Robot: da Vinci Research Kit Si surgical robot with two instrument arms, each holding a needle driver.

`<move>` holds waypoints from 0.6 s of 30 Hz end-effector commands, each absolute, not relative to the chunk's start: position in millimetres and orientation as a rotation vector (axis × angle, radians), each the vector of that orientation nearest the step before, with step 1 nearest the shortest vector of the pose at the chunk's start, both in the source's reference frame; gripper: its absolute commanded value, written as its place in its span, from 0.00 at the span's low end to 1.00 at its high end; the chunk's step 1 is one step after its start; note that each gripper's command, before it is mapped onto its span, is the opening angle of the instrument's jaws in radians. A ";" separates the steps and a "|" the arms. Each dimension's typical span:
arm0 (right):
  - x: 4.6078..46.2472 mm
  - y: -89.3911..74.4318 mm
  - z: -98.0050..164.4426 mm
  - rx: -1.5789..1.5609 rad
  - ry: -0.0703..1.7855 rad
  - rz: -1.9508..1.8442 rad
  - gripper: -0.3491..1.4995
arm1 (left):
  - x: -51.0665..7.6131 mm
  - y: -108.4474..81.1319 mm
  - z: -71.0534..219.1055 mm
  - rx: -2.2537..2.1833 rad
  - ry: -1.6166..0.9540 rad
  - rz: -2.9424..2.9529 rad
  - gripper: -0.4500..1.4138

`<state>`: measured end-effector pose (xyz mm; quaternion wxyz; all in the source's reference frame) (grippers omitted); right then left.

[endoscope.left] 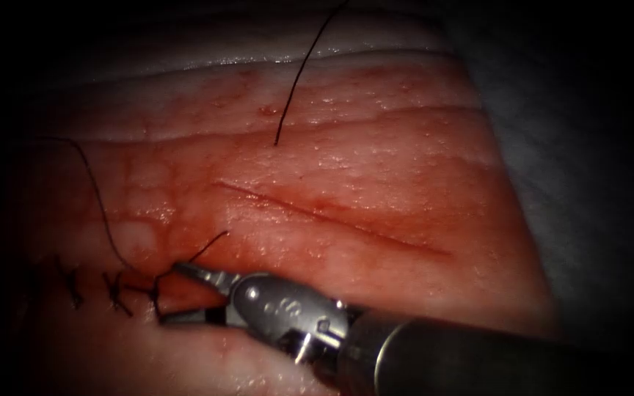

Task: Wound Closure
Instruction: Use the right hand to pull the suture through the skin until only a short tail remains.

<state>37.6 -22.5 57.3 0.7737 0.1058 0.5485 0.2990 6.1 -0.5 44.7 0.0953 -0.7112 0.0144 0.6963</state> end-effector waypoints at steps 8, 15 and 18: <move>36.8 -19.8 60.8 0.099 1.119 0.574 0.49 | 5.9 1.0 46.1 -2.088 0.068 2.061 0.00; 37.3 -19.2 63.4 0.098 1.080 0.564 0.23 | 5.1 1.4 47.0 -2.083 0.074 2.059 0.00; 37.3 -19.2 64.4 0.104 1.049 0.551 0.10 | 4.8 1.6 47.1 -2.083 0.074 2.057 0.00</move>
